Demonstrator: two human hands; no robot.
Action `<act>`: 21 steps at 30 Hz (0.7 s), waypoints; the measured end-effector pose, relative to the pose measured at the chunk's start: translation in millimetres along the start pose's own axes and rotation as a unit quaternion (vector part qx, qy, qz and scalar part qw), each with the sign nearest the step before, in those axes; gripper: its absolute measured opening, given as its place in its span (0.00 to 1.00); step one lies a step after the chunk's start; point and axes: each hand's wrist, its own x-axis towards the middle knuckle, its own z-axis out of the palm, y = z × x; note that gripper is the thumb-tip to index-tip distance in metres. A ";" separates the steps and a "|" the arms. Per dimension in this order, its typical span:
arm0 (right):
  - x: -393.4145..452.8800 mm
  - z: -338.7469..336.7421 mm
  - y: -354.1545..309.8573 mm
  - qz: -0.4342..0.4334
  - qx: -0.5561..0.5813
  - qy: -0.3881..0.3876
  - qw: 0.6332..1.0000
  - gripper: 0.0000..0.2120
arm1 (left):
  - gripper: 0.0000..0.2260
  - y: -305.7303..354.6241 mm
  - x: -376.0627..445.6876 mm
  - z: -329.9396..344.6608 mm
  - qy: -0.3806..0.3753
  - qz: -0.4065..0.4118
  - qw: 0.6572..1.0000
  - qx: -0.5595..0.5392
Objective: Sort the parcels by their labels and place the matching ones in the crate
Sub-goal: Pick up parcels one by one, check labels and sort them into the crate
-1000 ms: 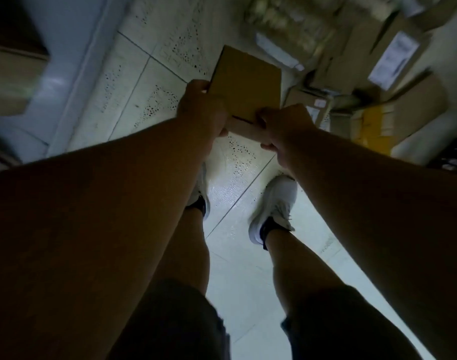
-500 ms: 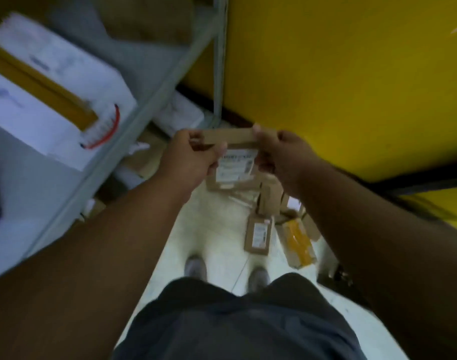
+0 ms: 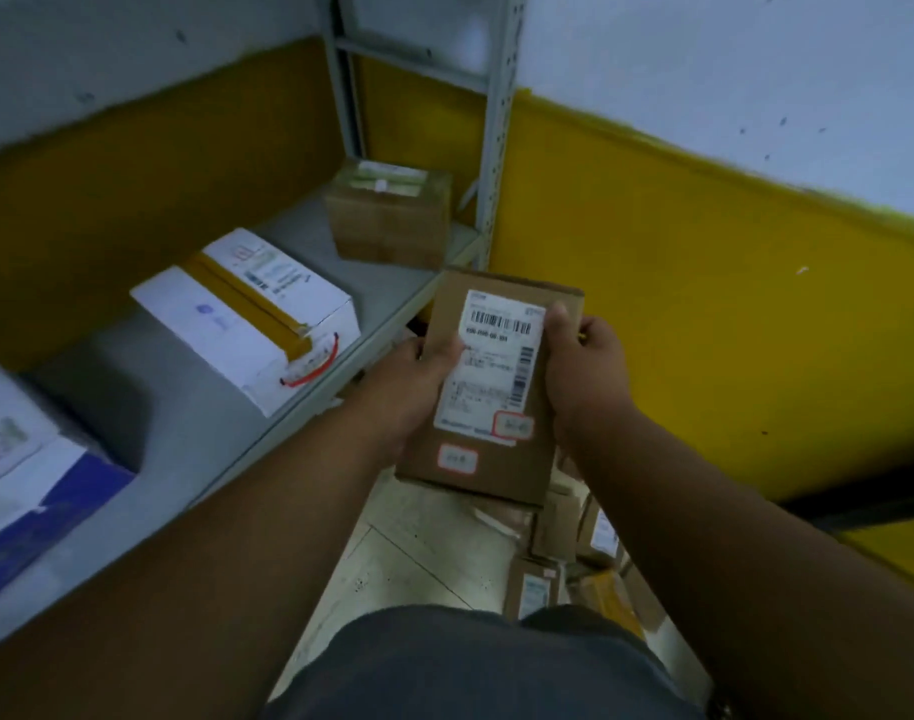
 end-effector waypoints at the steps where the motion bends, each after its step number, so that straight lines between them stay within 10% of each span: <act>1: 0.8 0.2 -0.5 0.002 0.005 -0.008 1.000 0.15 | 0.13 -3.1 -5.7 1.9 0.025 0.012 1.000 0.005; 5: -1.9 -6.6 3.8 0.022 -0.030 -0.115 0.993 0.17 | 0.33 -18.3 -32.7 18.9 0.171 0.051 0.984 0.001; 9: -26.3 -24.7 14.5 0.018 -0.118 -0.274 0.954 0.21 | 0.25 -35.9 -73.0 38.4 0.306 0.021 0.950 -0.053; 21: -178.4 -54.1 55.9 -0.114 -0.161 -0.429 0.881 0.20 | 0.24 -126.7 -267.6 74.5 0.470 -0.024 0.866 -0.167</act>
